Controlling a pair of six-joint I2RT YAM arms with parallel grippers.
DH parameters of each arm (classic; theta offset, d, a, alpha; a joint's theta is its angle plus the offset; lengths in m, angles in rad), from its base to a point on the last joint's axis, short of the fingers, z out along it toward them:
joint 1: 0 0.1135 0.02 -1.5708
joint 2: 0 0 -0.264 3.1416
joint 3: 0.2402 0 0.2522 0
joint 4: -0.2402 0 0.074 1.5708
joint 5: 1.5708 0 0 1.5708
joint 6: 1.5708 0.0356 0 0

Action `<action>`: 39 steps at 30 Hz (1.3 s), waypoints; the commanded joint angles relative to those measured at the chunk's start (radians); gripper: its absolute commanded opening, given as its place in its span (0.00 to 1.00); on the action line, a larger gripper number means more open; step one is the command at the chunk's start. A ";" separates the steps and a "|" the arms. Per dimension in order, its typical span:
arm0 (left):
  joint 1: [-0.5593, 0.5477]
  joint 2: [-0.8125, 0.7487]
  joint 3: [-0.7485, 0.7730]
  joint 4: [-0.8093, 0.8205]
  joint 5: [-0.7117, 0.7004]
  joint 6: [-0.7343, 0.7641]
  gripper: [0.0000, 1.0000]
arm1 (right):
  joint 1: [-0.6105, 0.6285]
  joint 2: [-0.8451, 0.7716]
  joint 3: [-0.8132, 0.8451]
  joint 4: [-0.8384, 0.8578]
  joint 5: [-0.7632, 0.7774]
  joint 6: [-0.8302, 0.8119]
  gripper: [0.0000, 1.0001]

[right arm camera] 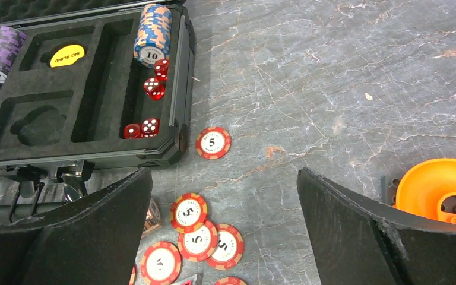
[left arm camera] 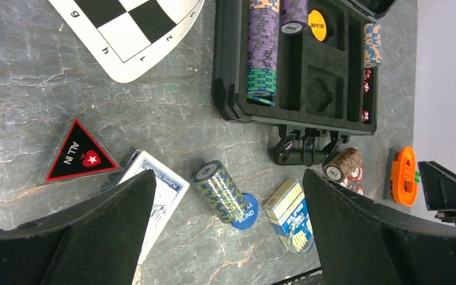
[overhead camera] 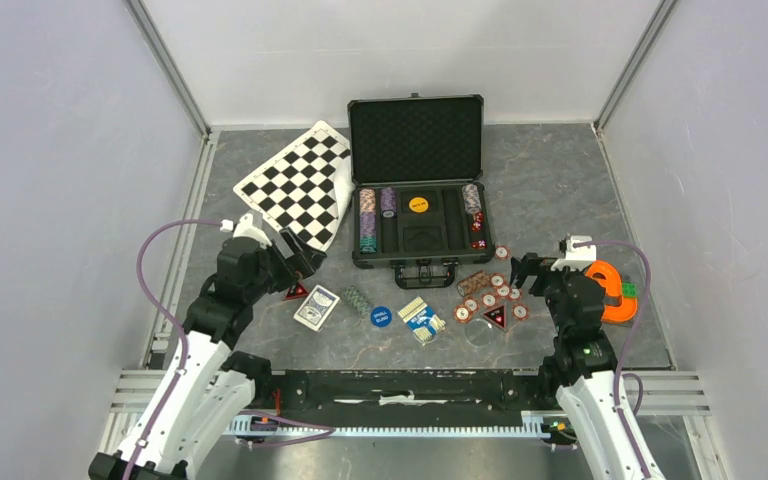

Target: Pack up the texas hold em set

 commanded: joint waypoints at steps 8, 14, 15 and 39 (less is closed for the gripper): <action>0.001 -0.035 -0.011 -0.094 -0.163 -0.087 1.00 | 0.005 0.003 0.007 0.037 0.050 0.030 0.98; 0.001 0.010 -0.037 -0.094 -0.134 -0.161 1.00 | 0.004 0.032 0.061 0.001 -0.015 0.065 0.98; 0.001 0.014 -0.046 -0.092 -0.123 -0.183 1.00 | 0.004 0.035 0.061 0.007 -0.024 0.077 0.98; -0.457 0.331 -0.012 -0.072 -0.495 -0.574 0.97 | 0.064 0.020 0.039 0.009 0.137 0.091 0.98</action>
